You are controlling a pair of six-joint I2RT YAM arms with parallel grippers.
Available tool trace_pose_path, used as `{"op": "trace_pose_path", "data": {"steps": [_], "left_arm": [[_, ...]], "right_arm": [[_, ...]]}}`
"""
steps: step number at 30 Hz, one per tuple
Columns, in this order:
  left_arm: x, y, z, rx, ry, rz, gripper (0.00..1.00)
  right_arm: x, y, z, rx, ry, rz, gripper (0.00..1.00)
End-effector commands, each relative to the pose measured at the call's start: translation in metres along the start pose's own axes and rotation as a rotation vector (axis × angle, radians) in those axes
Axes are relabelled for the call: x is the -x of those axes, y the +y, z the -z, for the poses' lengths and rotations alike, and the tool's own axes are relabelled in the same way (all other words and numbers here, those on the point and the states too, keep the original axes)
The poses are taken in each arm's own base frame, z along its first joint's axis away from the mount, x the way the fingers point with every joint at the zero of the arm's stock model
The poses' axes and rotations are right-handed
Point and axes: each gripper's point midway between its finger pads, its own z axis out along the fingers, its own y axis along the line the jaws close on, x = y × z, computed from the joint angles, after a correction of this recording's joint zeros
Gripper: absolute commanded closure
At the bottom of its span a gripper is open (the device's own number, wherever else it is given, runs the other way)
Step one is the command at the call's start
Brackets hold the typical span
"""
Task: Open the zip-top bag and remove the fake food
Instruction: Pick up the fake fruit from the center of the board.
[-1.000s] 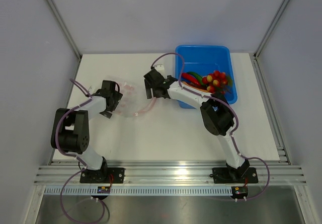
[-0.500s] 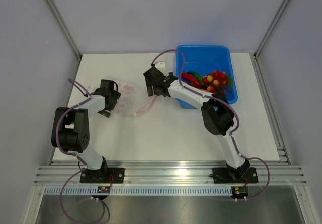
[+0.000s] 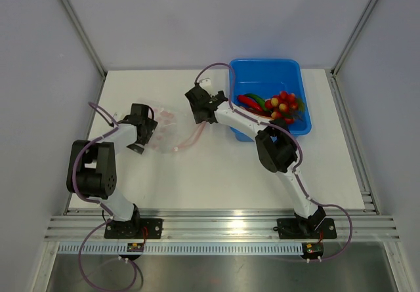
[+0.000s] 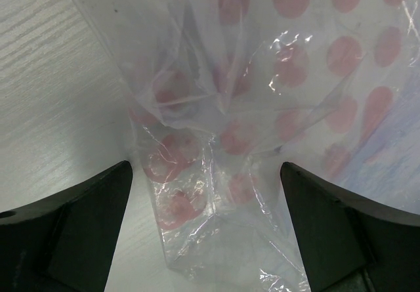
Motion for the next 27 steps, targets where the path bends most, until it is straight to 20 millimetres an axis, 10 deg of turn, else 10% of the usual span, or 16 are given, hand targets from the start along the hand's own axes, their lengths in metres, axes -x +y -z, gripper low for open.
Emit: {"op": "trace_pose_path", "data": {"steps": [1,12,27], "left_arm": [[0.003,-0.006,0.011,-0.033,-0.007,0.018,0.01],[0.005,-0.011,0.024,-0.055,-0.027,-0.003,0.01],[0.000,-0.011,0.022,-0.046,-0.006,-0.018,0.01]], "right_arm": [[0.023,-0.016,-0.002,-0.046,-0.038,0.116,0.02],[0.055,-0.024,-0.003,-0.063,-0.097,0.516,0.01],[0.043,-0.028,-0.029,0.023,0.037,0.735,0.00]]}}
